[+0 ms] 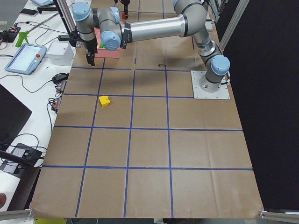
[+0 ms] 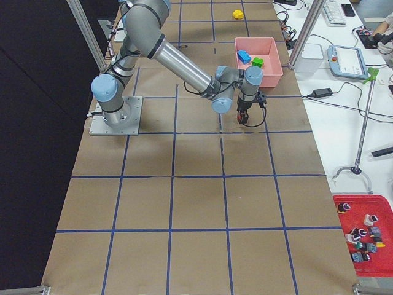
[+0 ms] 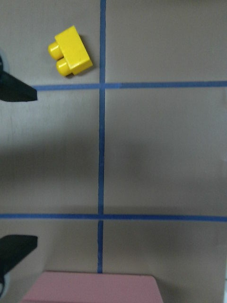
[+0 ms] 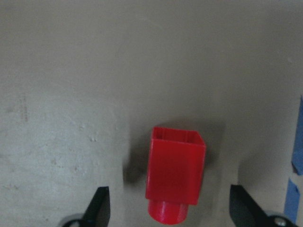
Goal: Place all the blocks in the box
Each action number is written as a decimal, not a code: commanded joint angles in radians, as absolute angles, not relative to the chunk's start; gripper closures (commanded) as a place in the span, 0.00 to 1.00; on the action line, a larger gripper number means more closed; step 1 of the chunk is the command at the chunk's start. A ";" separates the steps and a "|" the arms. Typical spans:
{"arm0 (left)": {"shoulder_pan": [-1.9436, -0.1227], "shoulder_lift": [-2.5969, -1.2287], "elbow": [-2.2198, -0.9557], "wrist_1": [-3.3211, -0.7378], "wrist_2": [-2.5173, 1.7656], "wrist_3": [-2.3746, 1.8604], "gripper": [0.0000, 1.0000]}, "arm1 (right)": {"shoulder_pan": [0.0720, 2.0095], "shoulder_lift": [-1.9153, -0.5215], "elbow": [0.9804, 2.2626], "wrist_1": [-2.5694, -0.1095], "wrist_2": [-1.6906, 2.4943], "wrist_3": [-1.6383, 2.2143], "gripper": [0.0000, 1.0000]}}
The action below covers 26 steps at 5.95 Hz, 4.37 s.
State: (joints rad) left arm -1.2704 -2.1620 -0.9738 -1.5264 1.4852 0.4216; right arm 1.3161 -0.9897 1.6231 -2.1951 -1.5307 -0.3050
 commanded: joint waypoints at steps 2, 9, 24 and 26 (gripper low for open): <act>-1.184 -2.169 -0.985 -1.534 1.538 1.116 0.01 | 1.316 -0.986 1.620 -2.261 -1.532 -0.307 0.39; -1.154 -2.249 -1.342 -1.102 1.528 1.450 0.01 | 1.331 -1.032 1.595 -2.199 -1.589 -0.272 0.94; -1.167 -2.178 -1.061 -1.397 1.531 1.038 0.74 | 1.829 -0.856 1.126 -2.139 -1.582 0.279 0.00; -1.227 -2.132 -1.026 -1.479 1.516 0.591 0.74 | 1.818 -1.018 1.155 -1.925 -1.585 0.191 0.01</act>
State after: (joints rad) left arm -1.1896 -2.1542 -1.0397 -1.4510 1.5244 0.8001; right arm 1.8241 -0.9402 1.1449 -2.0336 -1.5825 0.2320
